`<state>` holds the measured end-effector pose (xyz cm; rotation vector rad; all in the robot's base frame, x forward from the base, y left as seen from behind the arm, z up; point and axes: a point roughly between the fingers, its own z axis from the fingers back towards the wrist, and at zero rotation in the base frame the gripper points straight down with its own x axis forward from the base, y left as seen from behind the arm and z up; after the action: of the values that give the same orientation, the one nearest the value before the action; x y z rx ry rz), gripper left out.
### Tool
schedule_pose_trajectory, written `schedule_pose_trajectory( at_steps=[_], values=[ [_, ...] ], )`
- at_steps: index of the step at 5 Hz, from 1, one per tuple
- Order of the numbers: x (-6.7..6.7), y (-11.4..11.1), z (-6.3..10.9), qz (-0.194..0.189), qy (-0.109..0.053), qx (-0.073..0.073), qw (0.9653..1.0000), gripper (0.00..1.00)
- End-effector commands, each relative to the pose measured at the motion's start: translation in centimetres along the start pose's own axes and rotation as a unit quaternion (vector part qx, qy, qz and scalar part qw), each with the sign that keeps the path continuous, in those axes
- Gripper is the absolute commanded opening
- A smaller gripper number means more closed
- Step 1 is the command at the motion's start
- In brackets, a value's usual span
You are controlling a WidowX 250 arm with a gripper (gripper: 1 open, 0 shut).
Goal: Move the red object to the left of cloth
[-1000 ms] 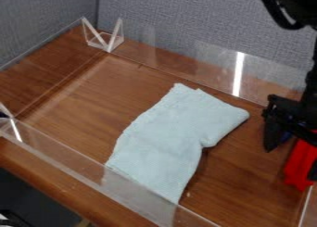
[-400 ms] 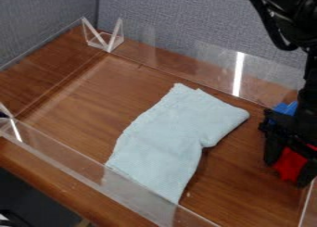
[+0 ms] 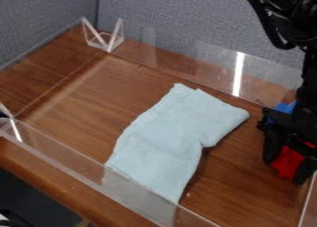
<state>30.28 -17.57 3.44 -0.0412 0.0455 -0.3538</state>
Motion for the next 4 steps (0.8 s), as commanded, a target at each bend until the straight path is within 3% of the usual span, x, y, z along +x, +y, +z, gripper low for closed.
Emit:
schedule_pose_trajectory(
  at_steps=[1,4],
  values=[
    [0.71,-0.05,0.63,-0.011,-0.020,-0.001,0.9997,0.00],
    [0.73,-0.05,0.03,-0.026,-0.021,0.001,0.9994,0.00]
  ],
)
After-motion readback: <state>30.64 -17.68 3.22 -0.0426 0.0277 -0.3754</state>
